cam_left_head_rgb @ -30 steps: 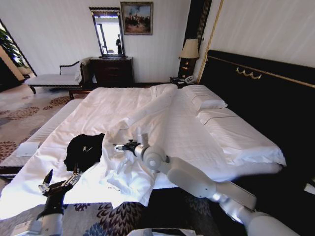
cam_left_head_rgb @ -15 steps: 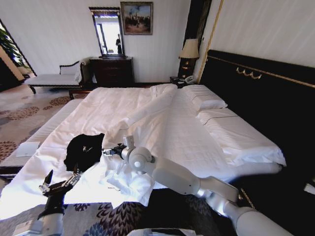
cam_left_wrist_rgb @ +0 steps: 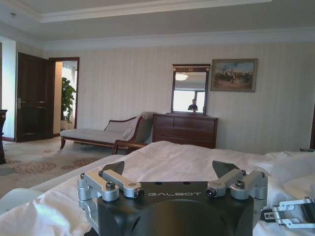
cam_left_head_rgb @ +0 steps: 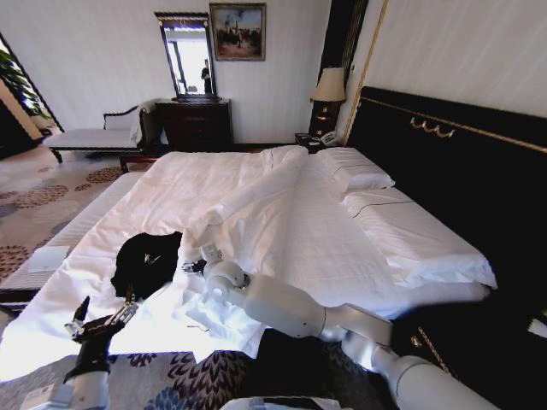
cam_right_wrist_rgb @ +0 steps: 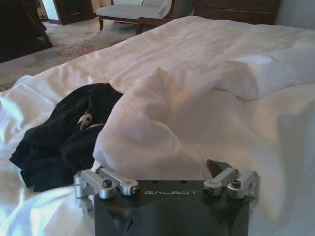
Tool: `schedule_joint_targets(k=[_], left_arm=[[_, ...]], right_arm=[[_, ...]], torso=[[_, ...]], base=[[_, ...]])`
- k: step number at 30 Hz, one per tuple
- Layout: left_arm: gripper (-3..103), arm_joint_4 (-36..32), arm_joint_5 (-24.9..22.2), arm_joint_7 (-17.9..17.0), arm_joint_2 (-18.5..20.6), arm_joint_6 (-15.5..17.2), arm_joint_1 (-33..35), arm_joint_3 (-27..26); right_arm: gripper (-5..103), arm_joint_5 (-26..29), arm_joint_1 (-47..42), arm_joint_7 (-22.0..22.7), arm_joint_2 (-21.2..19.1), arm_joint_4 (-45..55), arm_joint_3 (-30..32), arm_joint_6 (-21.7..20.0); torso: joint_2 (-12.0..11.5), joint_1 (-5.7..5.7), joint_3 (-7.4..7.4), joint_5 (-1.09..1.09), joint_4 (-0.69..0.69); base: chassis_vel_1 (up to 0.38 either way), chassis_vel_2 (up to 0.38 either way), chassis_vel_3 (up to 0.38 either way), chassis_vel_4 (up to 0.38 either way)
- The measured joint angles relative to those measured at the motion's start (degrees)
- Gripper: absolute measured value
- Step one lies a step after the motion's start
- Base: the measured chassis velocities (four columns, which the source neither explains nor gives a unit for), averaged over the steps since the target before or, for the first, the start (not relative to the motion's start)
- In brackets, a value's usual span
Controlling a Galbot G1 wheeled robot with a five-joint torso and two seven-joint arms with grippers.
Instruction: Fold the clothes on the bed.
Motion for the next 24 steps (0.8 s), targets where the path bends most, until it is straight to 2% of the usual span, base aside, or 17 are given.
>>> schedule_joint_targets(k=[2,6,8,11,12,15,16,17,18,20,21,22,23,24], left_arm=[[100,0.05,0.00,-0.04,0.00,-0.02,-0.02,0.02],[100,0.07,0.03,-0.07,-0.03,-0.03,-0.24,0.23],[100,0.07,0.04,-0.07,-0.03,-0.02,-0.31,0.26],[100,0.08,0.09,-0.08,-0.03,0.04,-0.40,0.28],[100,0.08,0.09,-0.08,-0.03,0.04,-0.40,0.28],[100,0.09,0.14,-0.08,-0.02,0.10,-0.42,0.28],[100,0.09,0.14,-0.08,-0.02,0.10,-0.42,0.28],[100,0.09,0.15,-0.08,-0.01,0.12,-0.42,0.27],[100,0.09,0.18,-0.08,-0.01,0.12,-0.42,0.27],[100,0.09,0.25,-0.08,0.00,0.16,-0.43,0.27],[100,0.09,0.25,-0.08,0.00,0.16,-0.43,0.27],[100,0.09,0.31,-0.08,0.00,0.24,-0.50,0.34],[100,0.07,0.36,-0.08,0.00,0.28,-0.55,0.42],[100,-0.02,0.44,-0.08,-0.01,0.36,-0.63,0.55]], right_arm=[[94,-0.03,-0.22,0.02,-0.09,-0.01,0.07,0.07],[73,0.21,-0.88,-0.02,-0.59,0.84,0.34,0.89],[73,0.54,-1.07,-0.08,-0.70,1.25,0.44,1.20],[55,1.60,-1.77,-0.46,-0.93,2.28,0.92,1.88],[55,1.60,-1.77,-0.46,-0.93,2.28,0.92,1.88],[39,2.55,-2.35,-1.76,-1.42,3.35,1.45,3.10],[39,2.55,-2.35,-1.76,-1.42,3.35,1.45,3.10],[34,3.29,-2.52,-2.50,-1.77,3.93,1.77,3.65],[34,4.05,-2.68,-3.35,-2.15,4.48,2.09,4.23],[23,5.47,-3.00,-5.80,-3.11,5.62,2.79,5.79],[23,5.47,-3.00,-5.80,-3.11,5.62,2.79,5.79],[17,6.27,-3.31,-7.91,-4.17,6.57,3.46,7.08],[17,6.71,-3.52,-8.78,-4.75,7.21,3.87,7.67],[12,7.57,-3.86,-9.48,-5.69,8.50,4.67,8.20]], torso=[[0.00,0.00,0.00,0.00,0.00],[0.00,0.00,0.00,0.00,0.00],[0.00,0.00,0.00,0.00,0.00],[0.00,0.00,0.00,0.00,0.00],[0.00,0.00,0.00,0.00,0.00],[0.00,0.00,0.00,0.00,0.00],[0.00,0.00,0.00,0.00,0.00],[0.00,0.00,0.00,0.00,0.00],[0.00,0.00,0.00,0.01,0.00],[0.00,0.00,0.00,0.01,0.00],[0.00,0.00,0.00,0.01,0.00],[0.00,0.00,0.00,0.01,0.01],[0.00,0.00,0.00,0.01,0.00],[0.00,0.00,0.00,0.01,0.00]], base=[[0.000,0.000,0.000,0.000],[0.000,0.000,0.000,0.000],[0.000,0.000,0.000,0.000],[0.000,0.000,0.000,0.000],[0.000,0.000,0.000,0.000],[0.000,0.000,0.000,0.000],[0.000,0.000,0.000,0.000],[0.000,0.000,0.000,0.000],[0.000,0.000,0.000,0.000],[0.000,0.000,0.000,0.000],[0.000,0.000,0.000,0.000],[0.000,0.000,0.000,0.000],[0.000,0.000,0.000,0.000],[0.000,0.000,0.000,0.000]])
